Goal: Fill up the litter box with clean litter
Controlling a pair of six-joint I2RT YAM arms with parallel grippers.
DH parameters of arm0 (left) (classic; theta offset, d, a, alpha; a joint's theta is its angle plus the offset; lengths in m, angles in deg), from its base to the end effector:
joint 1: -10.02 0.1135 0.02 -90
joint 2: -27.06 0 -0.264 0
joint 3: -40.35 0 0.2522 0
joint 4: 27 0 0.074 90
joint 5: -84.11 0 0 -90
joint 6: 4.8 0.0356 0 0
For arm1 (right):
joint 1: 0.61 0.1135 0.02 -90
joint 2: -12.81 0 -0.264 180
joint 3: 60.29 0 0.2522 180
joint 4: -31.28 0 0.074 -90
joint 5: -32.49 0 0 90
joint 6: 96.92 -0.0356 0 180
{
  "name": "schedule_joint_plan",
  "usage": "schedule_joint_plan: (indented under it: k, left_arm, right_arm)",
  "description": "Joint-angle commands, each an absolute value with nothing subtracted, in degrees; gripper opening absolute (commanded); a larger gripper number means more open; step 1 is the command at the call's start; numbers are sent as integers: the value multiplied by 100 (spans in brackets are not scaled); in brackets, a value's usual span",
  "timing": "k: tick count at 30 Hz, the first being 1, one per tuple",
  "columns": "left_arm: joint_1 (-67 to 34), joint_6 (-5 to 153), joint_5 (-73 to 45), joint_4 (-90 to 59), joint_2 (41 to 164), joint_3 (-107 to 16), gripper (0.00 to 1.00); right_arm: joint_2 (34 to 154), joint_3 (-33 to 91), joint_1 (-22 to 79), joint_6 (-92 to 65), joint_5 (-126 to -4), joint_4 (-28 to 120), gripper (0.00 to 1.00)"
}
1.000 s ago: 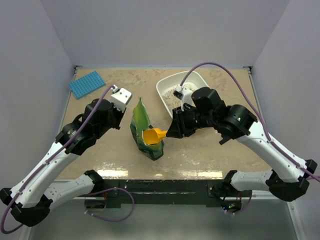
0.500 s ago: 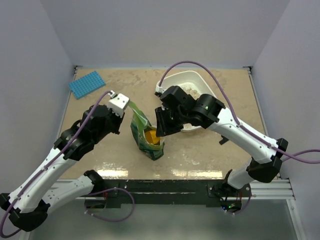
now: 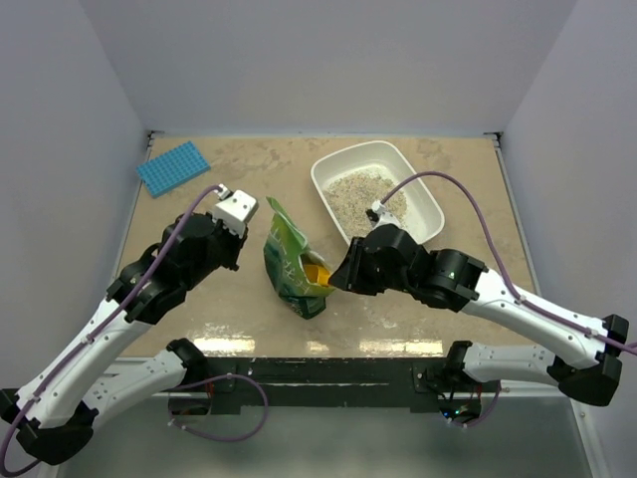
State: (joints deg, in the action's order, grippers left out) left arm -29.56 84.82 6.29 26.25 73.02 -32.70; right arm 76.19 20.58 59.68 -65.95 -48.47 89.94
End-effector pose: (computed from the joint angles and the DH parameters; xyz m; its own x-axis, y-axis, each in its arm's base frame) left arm 0.1271 -0.0953 0.3702 -0.3430 0.2751 -0.8982 0.4746 0.8759 0.0871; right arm 0.1161 0.1921 0.3535 -0.8531 0.2135 -0.4761 -0.1315 0.7950 0.5922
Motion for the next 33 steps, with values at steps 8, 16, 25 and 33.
schedule_joint_plan:
  k: [8,16,25,33]
  left_arm:
    - [-2989,8485,703,2332,7391,-3292,0]
    - [-2989,8485,668,2534,7479,-3599,0]
    - [-2989,8406,580,3220,7418,-4460,0]
    - [-2989,8493,-272,3992,7470,-5312,0]
  right_arm:
    - [7846,1640,6065,-6837,-3624,6527,0]
    - [8224,1473,6056,-5089,-4255,5235,0]
    - [8409,990,5504,-3172,-7566,3775,0]
    - [8664,1332,5029,-2274,-8915,4407,0]
